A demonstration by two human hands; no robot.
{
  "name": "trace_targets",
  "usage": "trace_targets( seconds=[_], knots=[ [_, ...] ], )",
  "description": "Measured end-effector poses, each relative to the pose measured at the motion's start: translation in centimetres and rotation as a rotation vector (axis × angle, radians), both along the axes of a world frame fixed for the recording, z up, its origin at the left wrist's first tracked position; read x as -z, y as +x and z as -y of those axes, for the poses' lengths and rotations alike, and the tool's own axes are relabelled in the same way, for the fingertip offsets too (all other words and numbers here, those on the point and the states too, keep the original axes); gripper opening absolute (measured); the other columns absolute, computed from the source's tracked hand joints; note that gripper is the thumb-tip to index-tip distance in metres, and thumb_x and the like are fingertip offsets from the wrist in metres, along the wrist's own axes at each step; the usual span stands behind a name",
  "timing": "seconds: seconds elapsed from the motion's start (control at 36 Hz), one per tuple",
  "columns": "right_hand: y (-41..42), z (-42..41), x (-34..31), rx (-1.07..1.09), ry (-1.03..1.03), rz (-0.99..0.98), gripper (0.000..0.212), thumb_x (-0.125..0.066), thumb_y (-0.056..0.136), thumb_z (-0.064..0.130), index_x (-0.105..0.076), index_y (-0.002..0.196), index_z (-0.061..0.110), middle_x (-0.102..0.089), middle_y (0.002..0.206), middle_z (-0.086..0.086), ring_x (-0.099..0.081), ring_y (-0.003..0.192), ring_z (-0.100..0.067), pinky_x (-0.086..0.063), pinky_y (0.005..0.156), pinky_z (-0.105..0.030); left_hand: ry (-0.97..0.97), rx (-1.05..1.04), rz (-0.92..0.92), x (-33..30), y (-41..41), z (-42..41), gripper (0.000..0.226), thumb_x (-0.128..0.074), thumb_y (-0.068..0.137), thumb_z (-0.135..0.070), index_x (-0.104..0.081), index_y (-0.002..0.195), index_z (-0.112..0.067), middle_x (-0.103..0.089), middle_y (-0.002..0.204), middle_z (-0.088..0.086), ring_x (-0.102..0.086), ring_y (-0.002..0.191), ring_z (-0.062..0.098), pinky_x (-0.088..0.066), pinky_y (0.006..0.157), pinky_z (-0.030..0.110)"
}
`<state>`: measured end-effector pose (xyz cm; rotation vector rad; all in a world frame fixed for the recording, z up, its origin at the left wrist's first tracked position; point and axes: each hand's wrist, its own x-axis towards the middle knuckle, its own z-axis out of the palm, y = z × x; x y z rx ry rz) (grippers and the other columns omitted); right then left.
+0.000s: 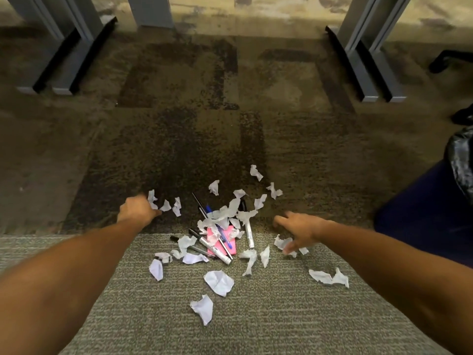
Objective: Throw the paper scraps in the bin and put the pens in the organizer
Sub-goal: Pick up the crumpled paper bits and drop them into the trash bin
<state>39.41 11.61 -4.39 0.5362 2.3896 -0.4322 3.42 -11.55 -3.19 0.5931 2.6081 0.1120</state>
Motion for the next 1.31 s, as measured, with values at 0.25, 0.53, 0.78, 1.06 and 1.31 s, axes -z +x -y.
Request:
trace_targets(
  seconds=[0.25, 0.53, 0.78, 1.06, 1.31],
  knots=[
    [-1.3, 0.5, 2.0, -0.106, 0.010, -0.009, 0.055, -0.075, 0.083, 0.040, -0.043, 0.125, 0.025, -0.050, 0.119, -0.005, -0.058, 0.094, -0.019, -0.049, 0.073, -0.034, -0.025, -0.007, -0.003, 1.5, 0.0, -0.4, 0.059, -0.066, 0.089, -0.044, -0.050, 0.130, -0.004, -0.057, 0.128, 0.028, -0.055, 0.117, 0.046, -0.047, 0.091, 0.045],
    [-1.7, 1.3, 0.6, 0.014, 0.044, -0.055, 0.016, -0.049, 0.102, 0.016, -0.048, 0.118, 0.012, -0.062, 0.099, -0.005, -0.060, 0.087, -0.019, -0.049, 0.077, -0.031, -0.125, 0.109, 0.057, 0.6, -0.2, -0.1, 0.044, -0.063, 0.092, -0.035, -0.061, 0.118, 0.000, -0.062, 0.120, 0.022, -0.061, 0.110, 0.038, -0.051, 0.086, 0.039],
    [-2.4, 1.8, -2.2, -0.012, 0.057, -0.081, 0.017, -0.045, 0.096, 0.005, -0.055, 0.094, 0.018, -0.051, 0.094, 0.001, -0.055, 0.086, -0.017, -0.035, 0.060, -0.021, 0.002, 0.071, 0.084, -2.0, 0.1, -0.3, 0.016, -0.059, 0.090, -0.013, -0.058, 0.095, 0.002, -0.066, 0.107, 0.025, -0.066, 0.088, 0.037, -0.052, 0.065, 0.036],
    [-2.9, 1.3, -5.1, 0.199, 0.072, -0.104, 0.024, -0.041, 0.079, -0.003, -0.038, 0.070, 0.018, -0.044, 0.074, 0.000, -0.041, 0.068, -0.018, -0.034, 0.057, -0.030, 0.295, -0.046, 0.140, -3.4, -0.4, -0.9, 0.019, -0.054, 0.089, 0.002, -0.072, 0.085, -0.002, -0.069, 0.104, 0.023, -0.071, 0.085, 0.036, -0.061, 0.079, 0.045],
    [-3.4, -1.6, -6.6, 0.574, 0.013, -0.202, 0.019, -0.038, 0.093, 0.018, -0.050, 0.097, 0.005, -0.056, 0.099, -0.015, -0.058, 0.085, -0.026, -0.037, 0.055, -0.028, 0.327, -0.048, 0.121, -5.3, -0.1, -0.7, 0.025, -0.053, 0.076, -0.021, -0.045, 0.056, -0.009, -0.056, 0.062, 0.013, -0.046, 0.056, 0.026, -0.032, 0.053, 0.031]
  ],
)
